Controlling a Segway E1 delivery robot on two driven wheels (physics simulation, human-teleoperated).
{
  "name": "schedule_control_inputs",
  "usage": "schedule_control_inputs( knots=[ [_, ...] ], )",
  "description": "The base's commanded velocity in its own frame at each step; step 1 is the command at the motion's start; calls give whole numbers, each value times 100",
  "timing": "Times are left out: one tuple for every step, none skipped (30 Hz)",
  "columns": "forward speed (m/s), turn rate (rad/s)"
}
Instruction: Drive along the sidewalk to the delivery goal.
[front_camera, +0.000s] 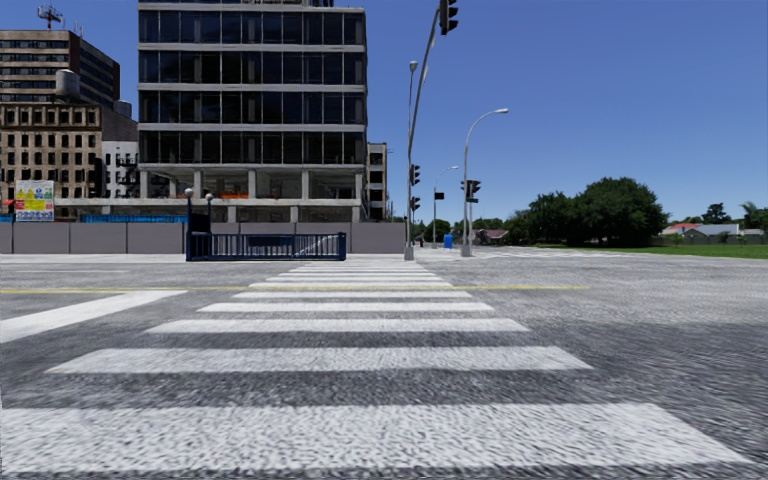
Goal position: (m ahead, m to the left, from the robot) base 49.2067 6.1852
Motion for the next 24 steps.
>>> schedule_control_inputs(
  knots=[
    [127, 0],
    [127, 0],
    [127, 0],
    [147, 0],
    [200, 0],
    [200, 0],
    [200, 0],
    [200, 0],
    [200, 0],
    [200, 0],
    [200, 0],
    [200, 0],
    [200, 0],
    [200, 0],
    [200, 0],
    [200, 0],
    [200, 0],
    [200, 0],
    [200, 0],
    [200, 0],
    [200, 0],
    [200, 0],
    [200, 0],
    [200, 0]
  ],
)
